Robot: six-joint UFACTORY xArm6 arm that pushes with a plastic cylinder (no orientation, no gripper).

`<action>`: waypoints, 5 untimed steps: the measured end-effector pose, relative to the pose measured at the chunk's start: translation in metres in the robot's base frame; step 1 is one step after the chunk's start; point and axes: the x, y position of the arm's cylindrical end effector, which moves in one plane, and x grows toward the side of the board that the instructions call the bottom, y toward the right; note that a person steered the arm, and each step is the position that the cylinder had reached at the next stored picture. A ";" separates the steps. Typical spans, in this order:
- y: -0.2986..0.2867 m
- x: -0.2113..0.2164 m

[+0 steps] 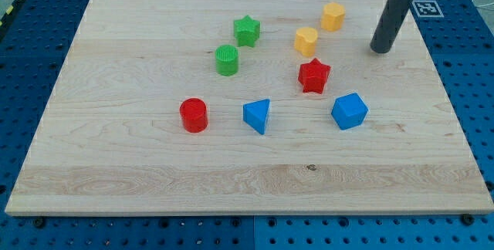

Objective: Slide the green star along with the green circle towards the bottom center

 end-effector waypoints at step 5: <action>-0.133 -0.047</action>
